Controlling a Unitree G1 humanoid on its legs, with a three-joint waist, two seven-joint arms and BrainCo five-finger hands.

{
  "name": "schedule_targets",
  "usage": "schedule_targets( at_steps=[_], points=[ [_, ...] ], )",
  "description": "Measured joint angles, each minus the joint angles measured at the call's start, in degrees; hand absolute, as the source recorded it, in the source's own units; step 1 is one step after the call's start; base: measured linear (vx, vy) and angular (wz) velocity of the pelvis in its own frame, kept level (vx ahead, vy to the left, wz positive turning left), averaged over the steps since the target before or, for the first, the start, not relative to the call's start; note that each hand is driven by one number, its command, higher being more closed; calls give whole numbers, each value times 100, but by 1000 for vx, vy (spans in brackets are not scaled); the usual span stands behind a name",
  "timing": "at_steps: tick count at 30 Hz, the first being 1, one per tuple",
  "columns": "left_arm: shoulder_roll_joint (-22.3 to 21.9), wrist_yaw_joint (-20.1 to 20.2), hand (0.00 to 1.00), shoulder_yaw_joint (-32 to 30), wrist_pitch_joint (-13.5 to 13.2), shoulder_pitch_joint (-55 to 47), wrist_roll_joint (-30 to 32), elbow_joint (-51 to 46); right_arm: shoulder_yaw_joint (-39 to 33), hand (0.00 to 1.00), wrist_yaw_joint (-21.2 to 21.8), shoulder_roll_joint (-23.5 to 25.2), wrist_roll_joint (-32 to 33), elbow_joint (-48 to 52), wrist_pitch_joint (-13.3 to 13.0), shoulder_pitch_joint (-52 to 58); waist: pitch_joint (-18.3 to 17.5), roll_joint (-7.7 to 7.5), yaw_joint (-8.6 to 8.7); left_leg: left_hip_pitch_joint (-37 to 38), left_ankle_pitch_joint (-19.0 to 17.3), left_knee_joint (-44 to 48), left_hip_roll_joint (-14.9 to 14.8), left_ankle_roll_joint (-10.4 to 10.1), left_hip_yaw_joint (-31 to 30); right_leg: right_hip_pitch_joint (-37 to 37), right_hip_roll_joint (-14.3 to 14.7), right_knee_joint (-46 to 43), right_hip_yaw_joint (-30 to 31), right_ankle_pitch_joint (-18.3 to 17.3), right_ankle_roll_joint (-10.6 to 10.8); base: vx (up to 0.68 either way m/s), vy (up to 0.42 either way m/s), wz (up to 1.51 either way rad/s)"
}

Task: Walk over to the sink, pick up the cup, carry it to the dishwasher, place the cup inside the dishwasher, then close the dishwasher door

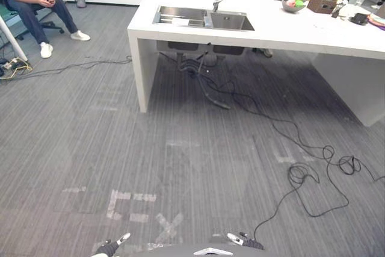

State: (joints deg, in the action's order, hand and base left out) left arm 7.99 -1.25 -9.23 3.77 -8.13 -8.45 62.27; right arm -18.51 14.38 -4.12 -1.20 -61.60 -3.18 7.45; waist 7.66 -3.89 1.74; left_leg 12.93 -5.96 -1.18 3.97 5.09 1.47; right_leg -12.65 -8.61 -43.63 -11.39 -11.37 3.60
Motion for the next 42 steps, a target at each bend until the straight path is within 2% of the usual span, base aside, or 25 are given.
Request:
schedule_targets(
  at_steps=[3, 6, 9, 10, 11, 12, 14, 17, 19, 21, 23, 25, 27, 28, 29, 31, 32, 33, 34, 36, 38, 39, 40, 41, 42],
  points=[
    [-70, 13, 0, -344, 149, 27, 65, 0, -39, 0, -28, 52, 233, 3, -141, 118, 26, 51, 69, -112, -280, 304, -171, -117, -307, -197, 71, 1241, 0, -45, -42, 214, -80, 50],
    [-207, 6, 0, -562, 194, 41, 210, -48, -119, 0, -73, 62, 362, 200, -162, 194, 179, 203, 28, -52, -587, 525, -437, -275, -341, -414, 85, 2492, 36, 479, -4, 327, -140, 20],
    [-321, -13, 0, -841, 249, -8, 207, -181, -114, 0, -68, 128, 346, 490, -26, 430, 285, 241, 22, 192, -1317, 1093, -659, -648, -318, -359, 69, 2548, 150, 764, -38, 472, -273, 2],
    [-394, -65, 0, -888, 247, -59, 215, -242, -140, 0, -58, 115, 350, 524, 49, 508, 261, 329, 37, 396, -1549, 1141, -853, -795, -277, -350, 126, 2273, 93, 1097, -37, 573, -335, 8],
    [-421, -89, 0, -901, 247, -77, 234, -251, -162, 0, -57, 107, 353, 560, 92, 538, 251, 373, 49, 455, -1575, 1230, -934, -845, -259, -391, 180, 2050, 26, 1078, -78, 601, -336, 1],
    [-508, -118, 0, -967, 239, -115, 257, -275, -244, 0, -38, 67, 355, 571, 142, 542, 222, 437, 42, 385, -1507, 1545, -1108, -970, -196, -449, 328, 1719, -28, 693, -208, 684, -416, -12],
    [-613, -130, 0, -1082, 239, -112, 325, -306, -257, 0, 19, -29, 349, 557, 234, 546, 150, 544, 42, 137, -1246, 2216, -1309, -1134, -169, -422, 547, 1565, -70, 377, -378, 564, -350, -24],
    [-651, -136, 0, -1225, 235, -102, 536, -308, -327, 0, 84, -121, 336, 542, 218, 552, 113, 672, 159, -818, -326, 4419, -1621, -1201, -297, 184, 917, 2026, -118, 87, -593, 490, -258, -6],
    [-693, -133, 0, -1367, 193, -97, 534, -383, -326, 0, 174, -142, 302, 534, 139, 580, 125, 696, 144, -1476, -492, 6014, -1861, -1083, -72, 870, 1189, 2596, -76, 9, -739, 644, -272, -8],
    [-685, -129, 0, -1304, 80, -85, 535, -590, -244, 0, 167, -162, 307, 389, 43, 558, 173, 604, 6, -2255, -883, 6695, -1734, -980, 90, 1744, 1304, 3138, -6, 17, -780, 522, -154, -24],
    [-713, -113, 0, -1257, -66, -78, 535, -735, -251, 0, 168, -188, 312, 221, 34, 376, 213, 547, -174, -2697, -1234, 6155, -1526, -941, 467, 2228, 1278, 3397, 259, -2, -805, 441, -36, -70],
    [-687, -110, 0, -1112, -195, -82, 535, -782, -266, 0, 174, -174, 312, 236, 33, 238, 234, 500, -231, -2941, -1255, 4800, -1259, -862, 826, 2590, 1147, 3643, 483, -39, -740, 450, 69, -81],
    [-680, -137, 0, -1018, -426, -91, 647, -799, -404, 0, 175, -89, 307, 272, 5, 149, 249, 458, -250, -3022, -611, 2552, -899, -797, 750, 2917, 900, 3862, 697, -225, -488, 445, 169, -67],
    [-687, -223, 0, -945, -572, -115, 641, -804, -467, 0, 171, -61, 305, 277, -30, 149, 265, 436, -269, -3010, -13, 1946, -818, -790, 619, 3045, 790, 3908, 817, -372, -434, 480, 270, -69],
    [-684, -307, 0, -840, -754, -170, 642, -863, -455, 0, 170, 28, 307, 397, -46, 174, 265, 422, -330, -2999, 603, 1823, -767, -852, 648, 3119, 667, 3918, 1022, -589, -413, 561, 357, -56],
    [-643, -585, 0, -686, -1082, -74, 656, -968, -354, 0, 173, -20, 294, 413, -37, 148, 351, 407, -297, -3311, 314, 2631, -642, -461, 644, 3085, 586, 3749, 1252, -733, -568, 536, 299, -26],
    [-607, -680, 0, -587, -1160, -1, 679, -969, -329, 0, 165, -34, 294, 408, -24, 130, 383, 402, -286, -3374, 227, 2813, -642, -325, 637, 3072, 581, 3684, 1311, -650, -461, 407, 192, -2],
    [-534, -804, 0, -481, -1214, 55, 727, -972, -232, 0, 150, -16, 292, 406, 10, 110, 422, 344, -270, -3354, 99, 2989, -628, -259, 648, 3062, 515, 3493, 1385, -557, -423, 471, 260, 1],
    [-379, -1029, 0, -245, -1326, 100, 881, -1046, -192, 0, 146, 58, 195, 394, 95, 86, 433, 163, -249, -3036, -75, 2958, -531, -156, 723, 3054, 432, 3009, 1455, -393, -380, 461, 245, 4],
    [-246, -1301, 0, 238, -1353, 99, 1062, -1725, -209, 0, 154, 150, 120, 238, 116, 97, 348, -34, -232, -2582, -238, 2675, -326, -76, 794, 2842, 279, 2072, 1414, -174, -9, 471, 211, 4],
    [-226, -1521, 0, 735, -1405, 206, 1322, -2729, -186, 0, 158, 165, 92, 210, 116, 89, 311, -66, -244, -2151, -415, 2365, -223, -59, 891, 2182, 117, 537, 1395, 413, 937, 398, 161, -25],
    [-212, -1635, 0, 932, -1367, 294, 1569, -3438, -183, 0, 169, 171, 100, 238, 42, 82, 335, -50, -250, -1764, -469, 2076, -168, -80, 959, 1586, -50, -644, 1286, 604, 1048, 309, 138, -48],
    [-208, -1693, 0, 1001, -1322, 342, 1721, -3793, -181, 0, 172, 166, 103, 242, 8, 87, 339, -42, -230, -1546, -458, 1892, -120, -92, 963, 1322, -161, -1127, 1107, 531, 852, 350, 170, -53],
    [-197, -1787, 0, 1159, -1227, 477, 2000, -4407, -162, 0, 171, 135, 103, 259, -44, 122, 320, 1, -134, -1121, -446, 1541, -74, -105, 962, 886, -310, -1698, 719, 309, 399, 300, 148, -25],
    [-129, -1863, 0, 1260, -1136, 714, 2334, -4835, -105, 0, 163, 109, 124, 334, -86, 193, 317, 68, -31, -805, -439, 1243, -70, -115, 932, 550, -299, -1767, 374, 101, 224, 282, 123, -8]
  ],
)
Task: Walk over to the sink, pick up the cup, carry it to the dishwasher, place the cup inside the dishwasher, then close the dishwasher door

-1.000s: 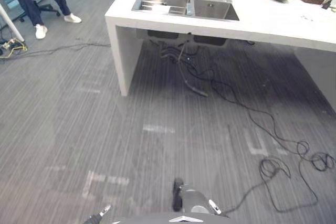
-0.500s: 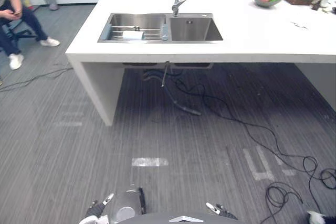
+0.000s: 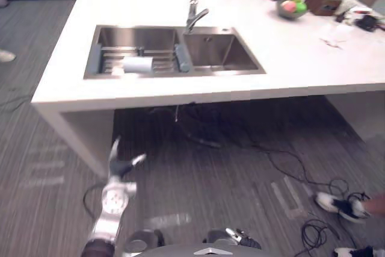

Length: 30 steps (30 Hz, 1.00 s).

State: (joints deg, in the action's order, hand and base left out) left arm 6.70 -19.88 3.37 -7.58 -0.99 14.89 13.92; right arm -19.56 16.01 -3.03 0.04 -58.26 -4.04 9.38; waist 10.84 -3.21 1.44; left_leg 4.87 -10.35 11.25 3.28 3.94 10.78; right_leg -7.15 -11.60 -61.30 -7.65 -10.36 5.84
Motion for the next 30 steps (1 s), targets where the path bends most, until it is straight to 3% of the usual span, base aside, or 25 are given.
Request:
schedule_targets(
  at_steps=[3, 5, 7, 8, 10, 11, 12, 15, 17, 19, 20, 21, 23, 24, 25, 26, 30],
  points=[
    [63, -117, 0, 109, 224, 681, 585, -591, 25, 0, -31, 57, 198, 111, -74, 229, -6, 42, 243, 459, 5, -316, 13, -39, -268, -642, 89, 918, -601, -416, -109, 406, 0, 46],
    [189, -166, 0, 70, 362, 974, 809, -1023, -10, 0, -67, 139, 191, 89, -72, 418, 4, 81, 365, 758, -135, -349, -42, -289, -595, -723, 103, 2288, -904, -423, -271, 540, -142, 84],
    [303, -254, 0, -136, 432, 960, 1010, -1596, -72, 0, -176, 206, 187, 86, -67, 625, -38, 31, 352, 1006, -348, -336, -89, -602, -733, -543, 214, 3946, -818, 631, -535, 513, -201, 61],
    [278, -342, 0, -287, 483, 910, 1134, -1819, -155, 0, -196, 183, 198, -14, -67, 695, -109, 235, 347, 1031, -523, -231, -342, -714, -807, -430, 426, 4109, -801, 998, -665, 484, -214, 31],
    [265, -445, 0, -422, 508, 911, 1253, -2057, -145, 0, -192, -85, 158, -130, -66, 716, -245, 574, 325, 856, -563, -52, -647, -778, -746, -392, 738, 4287, -510, 941, -707, 496, -191, 26],
    [268, -493, 0, -490, 508, 924, 1313, -2172, -150, 0, -173, -104, 64, -134, -13, 715, -243, 617, 314, 942, -488, -109, -713, -792, -736, -349, 802, 4262, -487, 816, -724, 430, -163, 17],
    [267, -495, 0, -562, 510, 917, 1361, -2242, -148, 0, -163, -111, -1, -126, 45, 713, -240, 616, 315, 1051, -372, -145, -799, -897, -723, -203, 878, 4275, -535, 710, -775, 381, -171, 12],
    [328, -411, 0, -557, 628, 846, 1402, -2288, -139, 0, -92, -148, -179, -131, 243, 716, -311, 560, 326, 1012, -175, 359, -869, -888, -719, 198, 970, 4521, -530, 550, -742, 291, -130, 3],
    [412, -252, 0, -557, 750, 741, 1401, -2362, -115, 0, 55, -222, -368, -130, 381, 733, -376, 571, 325, 613, -162, 1154, -900, -894, -751, 366, 1007, 4795, -536, 515, -643, 215, -86, 1],
    [415, -21, 0, -545, 896, 718, 1402, -2366, -77, 0, 152, -314, -497, -134, 468, 765, -374, 590, 318, 74, 95, 2239, -997, -889, -733, 662, 1049, 5192, -605, 606, -646, 162, -61, 16],
    [423, 184, 0, -541, 966, 713, 1419, -2367, 22, 0, 179, -332, -500, -137, 532, 786, -377, 594, 262, -194, -41, 2812, -1173, -886, -543, 889, 1046, 5433, -681, 662, -686, 165, -45, 27],
    [441, 358, 0, -534, 988, 718, 1468, -2368, 88, 0, 214, -408, -501, -137, 557, 800, -371, 579, 244, -402, -459, 2943, -1388, -870, -225, 1057, 1015, 5548, -775, 665, -686, 157, -27, 30],
    [556, 622, 0, -434, 1012, 754, 1586, -2372, 95, 0, 228, -466, -502, -141, 538, 717, -352, 503, 216, -603, -721, 2293, -1489, -833, 254, 1203, 812, 5619, -921, 680, -656, 109, 40, 45],
    [618, 782, 0, -279, 1015, 830, 1695, -2418, 93, 0, 224, -494, -499, -139, 507, 690, -402, 547, 214, -644, -325, 1228, -1481, -784, 547, 1211, 732, 5629, -1071, 685, -600, 90, 110, 61],
    [618, 882, 0, -199, 1014, 896, 1762, -2475, 88, 0, 222, -555, -495, -132, 475, 691, -440, 629, 226, -740, 380, 705, -1485, -730, 583, 1210, 770, 5649, -1149, 660, -507, 114, 171, 69],
    [667, 1055, 0, -78, 997, 995, 1937, -2534, 80, 0, 206, -644, -498, -176, 437, 602, -527, 776, 245, -671, 462, 230, -1450, -864, 517, 1210, 780, 5652, -1220, 595, -319, 121, 184, 57],
    [1262, 1504, 0, 261, 1047, 1219, 2388, -2225, 92, 0, -52, -528, -653, -97, 374, 302, -543, 607, 264, -175, 1034, -949, -961, -747, 445, 1326, 471, 5726, -1388, 661, -234, 37, 149, 33]
  ],
)
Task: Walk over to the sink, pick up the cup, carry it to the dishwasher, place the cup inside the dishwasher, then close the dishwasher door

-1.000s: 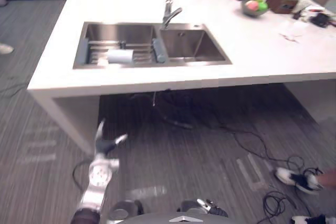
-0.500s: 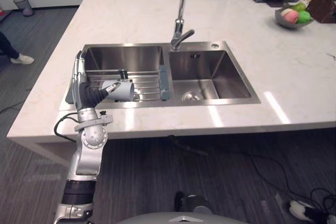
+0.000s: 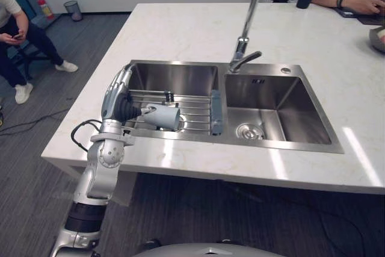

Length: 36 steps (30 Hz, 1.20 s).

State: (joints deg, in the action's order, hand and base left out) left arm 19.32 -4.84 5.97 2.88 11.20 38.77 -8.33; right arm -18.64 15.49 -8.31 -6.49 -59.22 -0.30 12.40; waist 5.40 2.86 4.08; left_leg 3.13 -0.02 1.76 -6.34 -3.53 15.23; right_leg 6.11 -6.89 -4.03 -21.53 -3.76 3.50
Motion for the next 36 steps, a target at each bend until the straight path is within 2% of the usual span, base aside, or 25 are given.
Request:
schedule_targets(
  at_steps=[3, 7, 17, 23, 26, 36],
  points=[
    [258, 397, 0, 196, 89, 215, 179, 341, 44, 0, -401, 48, -309, 110, -86, -173, -9, 24, 62, 144, 204, -334, 125, 57, -126, 91, -61, 98, -134, 54, 85, -63, 38, 25],
    [460, 672, 0, 215, 93, 291, 206, 590, 178, 0, -771, 58, -576, 455, -255, -196, -15, 30, 105, 247, 400, -631, 137, 59, -119, 68, -25, 210, -128, 88, 88, -81, 2, -2],
    [685, 916, 0, 337, -96, 484, 203, 680, 526, 0, -1538, 91, -1049, 474, -432, -130, -82, -22, 244, 215, 393, -666, 160, 57, -48, 189, 32, 653, -99, 389, 152, -8, 3, -4],
    [726, 963, 0, 508, -109, 647, 207, 686, 520, 0, -1562, 92, -1085, 454, -472, -117, -134, -69, 290, 280, 353, -669, 188, 57, 85, 302, 44, 859, -36, 540, 139, 35, 5, -9],
    [741, 1107, 0, 607, -139, 787, 317, 704, 521, 0, -1559, 92, -1085, 429, -562, -120, -141, -67, 294, 354, 319, -671, 180, 49, 191, 321, 47, 861, 58, 541, 139, -9, 2, -15],
    [899, 1318, 0, 924, -112, 1217, 533, 1415, 454, 0, -1536, 80, -1081, 430, -722, -95, -173, -39, 471, 294, 232, -671, 190, 32, 316, 162, 29, 893, 208, 534, 132, -5, 5, -9]
  ],
)
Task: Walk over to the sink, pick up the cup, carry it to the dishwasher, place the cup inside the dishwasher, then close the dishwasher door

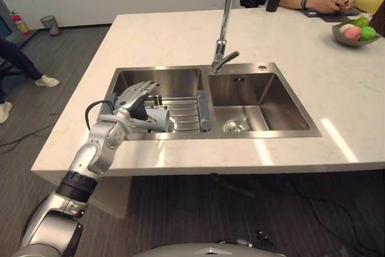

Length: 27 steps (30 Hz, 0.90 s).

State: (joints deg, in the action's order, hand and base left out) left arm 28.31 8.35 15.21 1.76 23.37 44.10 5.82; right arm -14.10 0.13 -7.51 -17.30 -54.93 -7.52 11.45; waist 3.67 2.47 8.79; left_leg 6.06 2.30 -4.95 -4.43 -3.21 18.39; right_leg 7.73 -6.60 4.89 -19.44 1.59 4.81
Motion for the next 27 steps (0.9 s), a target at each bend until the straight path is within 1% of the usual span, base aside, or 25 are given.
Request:
schedule_targets(
  at_steps=[4, 9, 12, 19, 27],
  points=[
    [176, 5, 0, 74, 80, 11, 2, 233, -63, 0, 6, -3, -10, -3, -19, 0, -3, 6, 77, -7, -13, 2, 5, 6, 28, -21, -1, -29, 10, 4, 23, 60, -3, -2],
    [278, 4, 0, 74, 206, 175, 2, 543, -101, 0, 17, -36, -19, -8, -69, 0, 3, 32, 114, -73, -14, 36, 26, 3, 46, -89, 10, -30, 17, 0, 17, 37, -6, -1],
    [332, 4, 0, 75, 220, 194, 2, 664, -278, 0, 27, -63, -38, -9, -107, 1, 7, 104, 184, -67, -14, 36, 53, 3, 45, -86, 1, -30, 19, 5, 12, 0, 0, 0],
    [333, 7, 0, 135, 214, 194, 5, 939, -299, 0, 28, -196, -29, -11, -118, 47, 45, 222, 224, -19, -9, 2, 26, 12, 73, -76, 1, -28, 79, 34, 18, -51, -11, -4],
    [327, 73, 0, 321, 199, 159, 112, 1088, -360, 0, 48, -215, -2, -9, -142, 142, 67, 252, 245, -21, -16, 3, 11, 8, 115, -108, -2, -13, 135, 31, 24, -17, -5, -3]
  ],
)
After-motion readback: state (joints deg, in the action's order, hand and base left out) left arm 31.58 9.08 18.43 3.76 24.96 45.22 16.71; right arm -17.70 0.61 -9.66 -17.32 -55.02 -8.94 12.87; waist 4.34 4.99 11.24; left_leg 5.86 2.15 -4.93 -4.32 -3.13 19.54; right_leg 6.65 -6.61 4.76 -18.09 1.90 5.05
